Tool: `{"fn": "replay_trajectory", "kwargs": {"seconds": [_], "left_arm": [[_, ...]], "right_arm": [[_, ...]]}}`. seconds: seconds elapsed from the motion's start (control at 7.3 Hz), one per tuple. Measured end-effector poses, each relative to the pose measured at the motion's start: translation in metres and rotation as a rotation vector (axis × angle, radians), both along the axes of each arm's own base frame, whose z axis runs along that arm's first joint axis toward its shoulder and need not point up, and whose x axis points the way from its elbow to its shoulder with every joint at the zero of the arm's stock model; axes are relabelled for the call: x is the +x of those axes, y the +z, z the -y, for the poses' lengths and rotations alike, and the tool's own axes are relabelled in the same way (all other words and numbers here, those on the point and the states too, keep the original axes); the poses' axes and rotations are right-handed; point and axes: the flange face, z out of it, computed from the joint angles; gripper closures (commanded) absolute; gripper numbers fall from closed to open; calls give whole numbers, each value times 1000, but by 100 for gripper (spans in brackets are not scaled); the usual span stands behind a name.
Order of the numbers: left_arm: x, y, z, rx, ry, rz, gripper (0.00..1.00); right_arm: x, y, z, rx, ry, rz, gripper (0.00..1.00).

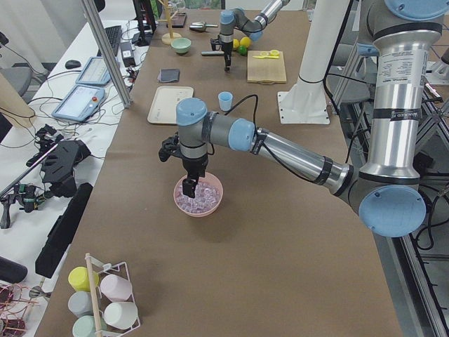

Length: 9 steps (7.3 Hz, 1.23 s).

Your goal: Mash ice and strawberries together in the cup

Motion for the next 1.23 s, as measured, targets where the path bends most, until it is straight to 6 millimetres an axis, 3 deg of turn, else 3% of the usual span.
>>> {"fn": "replay_trajectory", "kwargs": {"seconds": [0.41,0.82,1.23], "left_arm": [[-17,19,2,4,31,12,3],[-44,44,3,10,50,22,3],[-52,52,3,8,54,25,3]], "right_arm": [[5,-73,0,67,16,106,100],[-40,-151,-7,76,42,203,100],[-87,-210,-32,77,60,269,100]]}}
